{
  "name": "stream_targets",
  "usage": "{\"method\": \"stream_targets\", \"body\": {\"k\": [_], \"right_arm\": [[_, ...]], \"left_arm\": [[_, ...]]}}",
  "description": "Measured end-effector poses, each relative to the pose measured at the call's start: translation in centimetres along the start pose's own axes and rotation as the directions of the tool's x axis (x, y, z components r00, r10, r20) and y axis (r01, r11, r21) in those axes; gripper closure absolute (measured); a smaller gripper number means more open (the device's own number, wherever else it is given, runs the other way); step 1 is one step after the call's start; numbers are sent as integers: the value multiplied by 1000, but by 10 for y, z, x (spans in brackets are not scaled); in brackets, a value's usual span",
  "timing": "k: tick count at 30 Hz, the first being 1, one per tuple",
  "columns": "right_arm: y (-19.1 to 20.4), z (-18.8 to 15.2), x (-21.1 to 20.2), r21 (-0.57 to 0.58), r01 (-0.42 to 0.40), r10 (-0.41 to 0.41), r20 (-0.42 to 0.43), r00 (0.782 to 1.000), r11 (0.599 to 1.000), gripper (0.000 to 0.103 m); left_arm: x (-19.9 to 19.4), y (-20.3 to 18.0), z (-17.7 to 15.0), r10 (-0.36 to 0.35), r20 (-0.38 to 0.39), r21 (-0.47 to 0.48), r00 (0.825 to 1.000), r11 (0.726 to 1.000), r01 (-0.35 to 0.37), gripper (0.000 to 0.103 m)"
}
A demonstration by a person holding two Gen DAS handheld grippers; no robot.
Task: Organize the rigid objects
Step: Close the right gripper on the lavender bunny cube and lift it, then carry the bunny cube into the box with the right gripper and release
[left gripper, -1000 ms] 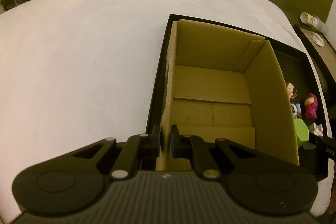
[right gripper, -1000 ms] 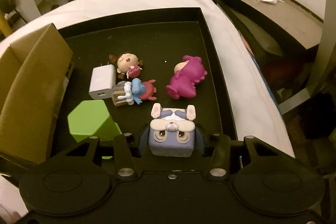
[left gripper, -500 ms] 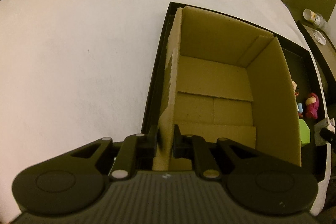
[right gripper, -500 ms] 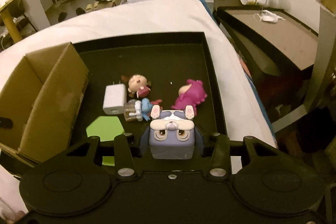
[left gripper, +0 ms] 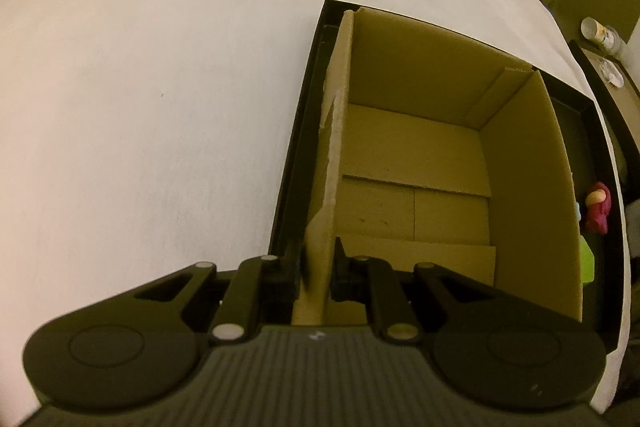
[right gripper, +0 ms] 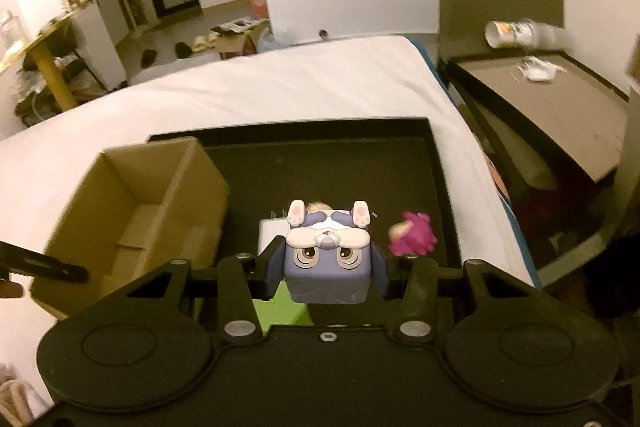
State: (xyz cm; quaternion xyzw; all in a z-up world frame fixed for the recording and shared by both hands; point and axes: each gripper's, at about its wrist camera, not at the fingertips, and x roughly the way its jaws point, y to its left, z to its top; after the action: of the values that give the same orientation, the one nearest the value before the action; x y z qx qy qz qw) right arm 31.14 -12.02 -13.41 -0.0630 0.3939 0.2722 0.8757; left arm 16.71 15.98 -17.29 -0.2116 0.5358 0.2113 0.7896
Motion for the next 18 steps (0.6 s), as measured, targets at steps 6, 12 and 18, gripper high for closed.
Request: {"method": "stream_targets", "body": {"k": [6,12,18], "right_arm": [[21,12,-1,-66,-48,49,9,999,997,60],[48,20,0,-124,-86,88,15,996,989,60],[78,31,4,-190,-140,144,9,990,972,60]], "left_arm": [[-1,1,-2,-3,3,7,1000,1000,3,91],[-1,-5,-2,6,4,19,1000,1000,-6,91],[-1,-7,-4,8,11,32,1000,999,-9,92]]}}
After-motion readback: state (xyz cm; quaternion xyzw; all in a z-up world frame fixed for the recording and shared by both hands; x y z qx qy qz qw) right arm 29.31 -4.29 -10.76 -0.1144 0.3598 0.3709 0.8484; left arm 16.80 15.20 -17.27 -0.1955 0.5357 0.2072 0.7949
